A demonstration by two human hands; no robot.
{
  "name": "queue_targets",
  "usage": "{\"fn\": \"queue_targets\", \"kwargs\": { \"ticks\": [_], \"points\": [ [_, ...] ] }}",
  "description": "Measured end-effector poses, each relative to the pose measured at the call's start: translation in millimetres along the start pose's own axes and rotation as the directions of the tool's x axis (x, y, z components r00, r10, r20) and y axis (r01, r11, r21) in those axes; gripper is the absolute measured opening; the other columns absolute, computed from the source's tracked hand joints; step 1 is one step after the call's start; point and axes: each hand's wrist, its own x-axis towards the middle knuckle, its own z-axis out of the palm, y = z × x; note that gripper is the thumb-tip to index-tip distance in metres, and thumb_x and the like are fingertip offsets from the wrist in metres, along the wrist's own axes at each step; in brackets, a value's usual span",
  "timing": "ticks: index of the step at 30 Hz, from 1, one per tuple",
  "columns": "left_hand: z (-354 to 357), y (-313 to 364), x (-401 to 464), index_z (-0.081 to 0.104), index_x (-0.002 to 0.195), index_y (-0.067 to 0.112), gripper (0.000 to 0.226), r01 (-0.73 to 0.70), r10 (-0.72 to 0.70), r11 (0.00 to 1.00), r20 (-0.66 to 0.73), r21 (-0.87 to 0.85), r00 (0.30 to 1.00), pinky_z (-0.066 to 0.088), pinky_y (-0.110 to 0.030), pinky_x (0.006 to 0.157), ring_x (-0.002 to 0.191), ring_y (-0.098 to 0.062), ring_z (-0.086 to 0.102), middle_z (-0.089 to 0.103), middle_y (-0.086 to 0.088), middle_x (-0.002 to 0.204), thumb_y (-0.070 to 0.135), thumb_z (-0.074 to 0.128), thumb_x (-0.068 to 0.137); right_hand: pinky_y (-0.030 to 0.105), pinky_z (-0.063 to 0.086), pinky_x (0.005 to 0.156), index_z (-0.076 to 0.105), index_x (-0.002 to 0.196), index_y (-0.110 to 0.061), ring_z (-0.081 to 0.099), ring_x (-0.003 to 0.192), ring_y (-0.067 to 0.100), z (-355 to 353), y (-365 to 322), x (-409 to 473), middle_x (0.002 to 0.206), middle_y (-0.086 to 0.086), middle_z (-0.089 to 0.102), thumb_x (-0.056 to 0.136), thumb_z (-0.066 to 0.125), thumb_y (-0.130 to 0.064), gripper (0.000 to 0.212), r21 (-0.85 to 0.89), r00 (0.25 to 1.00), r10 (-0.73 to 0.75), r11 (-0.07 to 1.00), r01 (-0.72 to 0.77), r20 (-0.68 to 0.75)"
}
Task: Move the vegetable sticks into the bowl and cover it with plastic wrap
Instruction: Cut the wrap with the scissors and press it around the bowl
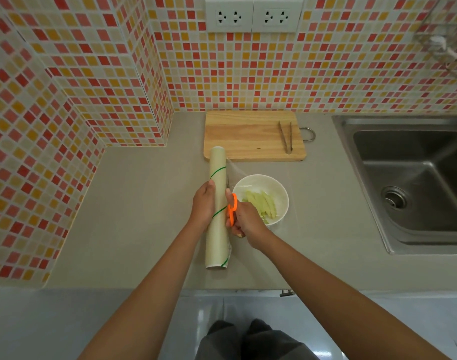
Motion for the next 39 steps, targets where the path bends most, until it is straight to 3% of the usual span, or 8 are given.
{"fn": "queue_targets", "kwargs": {
  "ticks": [8,14,23,30,34,39],
  "points": [
    [0,-1,-1,0.057,0.085,0.008,0.036,0.006,-0.006,1.0,-0.003,0.0,1.0,0.045,-0.035,0.075,0.078,-0.023,0.056,0.06,-0.013,0.084,0.026,0.03,0.102,0.014,0.025,0.032,0.047,0.054,-0.012,0.036,0.025,0.012,0,-12,14,0.051,0.008,0.053,0.083,0.05,-0.067,0.062,-0.004,1.0,0.016,1.0,-0.016,-0.024],
    [0,0,-1,0.057,0.098,-0.011,0.048,0.029,-0.029,0.999,0.01,-0.02,1.0,0.048,-0.041,0.077,0.078,-0.026,0.056,0.06,-0.022,0.084,0.027,0.029,0.102,0.015,0.028,0.033,0.051,0.054,-0.011,0.038,0.027,0.01,-3,-18,26,0.051,0.007,0.055,0.085,0.051,-0.062,0.06,-0.061,0.998,-0.013,0.998,0.009,-0.058],
    [0,2,-1,0.061,0.09,0.002,0.043,0.039,-0.039,0.999,0.008,-0.038,0.999,0.047,-0.039,0.073,0.074,-0.025,0.057,0.062,-0.017,0.081,0.029,0.03,0.102,0.017,0.028,0.033,0.051,0.052,-0.01,0.038,0.025,0.009,-6,-33,39,0.055,0.009,0.055,0.088,0.05,-0.058,0.06,-0.086,0.998,-0.022,0.996,0.017,-0.061],
    [1,4,-2,0.063,0.097,0.001,0.043,0.042,-0.042,0.998,0.005,-0.052,0.999,0.047,-0.037,0.072,0.075,-0.025,0.058,0.063,-0.018,0.086,0.029,0.031,0.102,0.022,0.021,0.038,0.055,0.065,-0.011,0.031,0.032,0.017,-11,-42,46,0.055,0.011,0.052,0.088,0.051,-0.056,0.051,0.0,1.0,-0.019,1.0,0.019,-0.018],
    [1,5,-2,0.06,0.1,-0.006,0.045,0.04,-0.039,0.998,0.012,-0.057,0.999,0.046,-0.032,0.065,0.072,-0.024,0.056,0.061,-0.017,0.083,0.028,0.031,0.102,0.019,0.021,0.036,0.052,0.058,-0.012,0.031,0.03,0.016,-12,-46,51,0.054,0.01,0.052,0.086,0.053,-0.059,0.055,-0.02,1.0,-0.009,1.0,0.009,-0.01],
    [0,4,-2,0.059,0.092,0.0,0.04,0.031,-0.029,0.997,0.026,-0.077,0.999,0.046,-0.038,0.07,0.074,-0.027,0.056,0.061,-0.023,0.085,0.028,0.031,0.102,0.017,0.019,0.035,0.049,0.062,-0.013,0.029,0.026,0.014,-13,-51,61,0.053,0.009,0.051,0.087,0.053,-0.058,0.052,-0.002,0.999,-0.038,0.999,0.038,0.005]
  ]
}}
